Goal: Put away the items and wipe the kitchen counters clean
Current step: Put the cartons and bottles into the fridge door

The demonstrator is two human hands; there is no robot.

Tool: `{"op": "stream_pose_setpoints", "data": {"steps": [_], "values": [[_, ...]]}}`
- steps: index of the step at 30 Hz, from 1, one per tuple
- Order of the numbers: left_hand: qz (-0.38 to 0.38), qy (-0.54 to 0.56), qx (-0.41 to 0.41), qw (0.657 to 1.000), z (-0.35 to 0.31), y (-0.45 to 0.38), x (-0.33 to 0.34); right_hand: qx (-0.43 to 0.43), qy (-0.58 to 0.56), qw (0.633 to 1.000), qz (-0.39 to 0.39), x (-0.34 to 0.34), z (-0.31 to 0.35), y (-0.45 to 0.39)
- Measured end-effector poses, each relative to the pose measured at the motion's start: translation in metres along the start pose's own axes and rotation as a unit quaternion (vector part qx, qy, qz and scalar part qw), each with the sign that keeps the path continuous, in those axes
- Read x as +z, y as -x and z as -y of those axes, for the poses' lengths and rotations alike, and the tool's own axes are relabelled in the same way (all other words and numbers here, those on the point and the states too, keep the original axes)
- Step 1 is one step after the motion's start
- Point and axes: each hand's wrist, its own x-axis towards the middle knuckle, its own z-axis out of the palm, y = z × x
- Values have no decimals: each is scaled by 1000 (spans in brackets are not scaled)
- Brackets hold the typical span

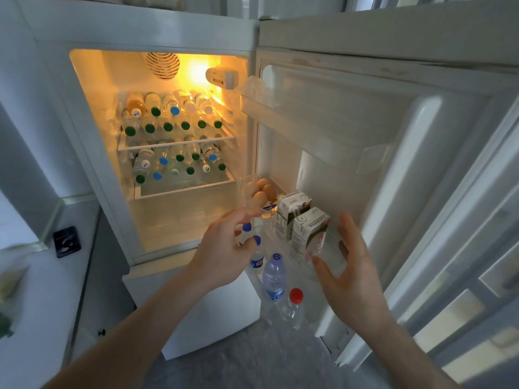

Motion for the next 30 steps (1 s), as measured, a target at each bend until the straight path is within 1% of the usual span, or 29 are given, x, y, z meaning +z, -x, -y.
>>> {"op": "stream_pose_setpoints", "data": {"steps": [2, 4, 8, 11, 14, 17, 24, 30], "values": [[4, -15, 13, 1000, -3, 7, -3, -64, -5, 997, -41, -17, 2, 7], [10, -23, 21, 999, -4, 15, -4, -110, 17, 991, -70, -34, 1, 14], [17, -31, 21, 999, -4, 33, -4, -144, 55, 981, -120, -56, -12, 25], [16, -29, 23, 999, -8, 43, 0, -180, 108, 958, -194, -63, -17, 35], [14, -25, 23, 999, -15, 48, 4, -159, 97, 950, -251, -69, -23, 37], [13, -32, 19, 999, -20, 50, 9, -131, 51, 957, -254, -73, -26, 35], [24, -38, 19, 999, -32, 62, 19, -107, 22, 954, -281, -76, -26, 30], [41, -42, 26, 998, -37, 87, 4, -115, 8, 956, -271, -57, -7, 51]]}}
